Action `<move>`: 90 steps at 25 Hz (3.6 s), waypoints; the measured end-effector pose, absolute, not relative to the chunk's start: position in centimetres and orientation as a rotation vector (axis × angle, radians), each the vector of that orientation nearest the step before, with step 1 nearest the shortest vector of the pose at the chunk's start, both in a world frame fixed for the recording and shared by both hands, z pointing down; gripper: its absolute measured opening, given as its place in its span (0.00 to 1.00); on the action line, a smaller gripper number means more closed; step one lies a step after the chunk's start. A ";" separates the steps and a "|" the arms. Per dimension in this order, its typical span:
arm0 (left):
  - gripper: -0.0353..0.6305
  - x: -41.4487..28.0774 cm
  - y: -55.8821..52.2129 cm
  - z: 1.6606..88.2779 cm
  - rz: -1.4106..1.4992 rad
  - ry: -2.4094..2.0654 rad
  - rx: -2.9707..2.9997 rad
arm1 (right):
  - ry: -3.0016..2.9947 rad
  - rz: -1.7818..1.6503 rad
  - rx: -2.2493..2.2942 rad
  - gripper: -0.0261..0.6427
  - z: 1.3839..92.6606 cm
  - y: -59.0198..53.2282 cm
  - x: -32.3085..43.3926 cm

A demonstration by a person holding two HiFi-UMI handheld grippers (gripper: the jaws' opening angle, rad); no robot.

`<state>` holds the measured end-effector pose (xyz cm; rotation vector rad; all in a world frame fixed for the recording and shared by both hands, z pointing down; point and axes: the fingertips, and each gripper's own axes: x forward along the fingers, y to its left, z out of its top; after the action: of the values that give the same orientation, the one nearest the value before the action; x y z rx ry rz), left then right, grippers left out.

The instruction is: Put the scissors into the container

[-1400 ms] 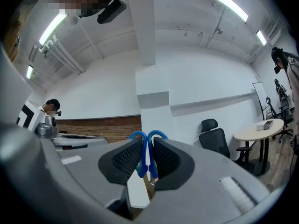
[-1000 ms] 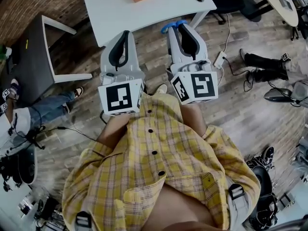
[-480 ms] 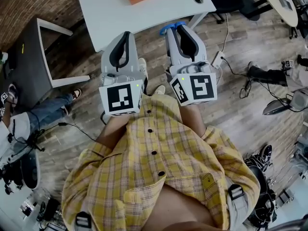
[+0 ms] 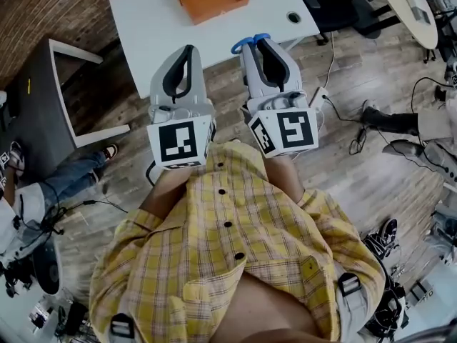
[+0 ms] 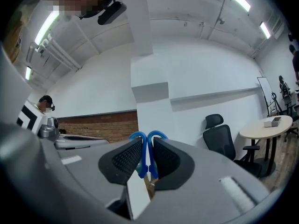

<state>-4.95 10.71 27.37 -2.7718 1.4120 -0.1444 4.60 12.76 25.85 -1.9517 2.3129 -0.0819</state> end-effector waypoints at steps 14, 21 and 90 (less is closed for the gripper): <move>0.06 -4.2 0.6 27.3 -0.113 1.378 -2.854 | 2.339 -0.085 -1.987 0.16 25.0 2.9 4.6; 0.06 -4.1 -3.2 27.3 -0.098 1.336 -2.896 | 2.335 -0.074 -2.026 0.16 24.6 -0.6 4.2; 0.06 0.9 -19.6 35.8 -0.390 1.635 -2.878 | 2.759 -0.238 -1.860 0.16 35.8 -20.0 8.5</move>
<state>0.93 -19.57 35.84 -2.8785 1.6349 -0.3904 8.49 -19.98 35.75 -1.8596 2.7585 -0.2378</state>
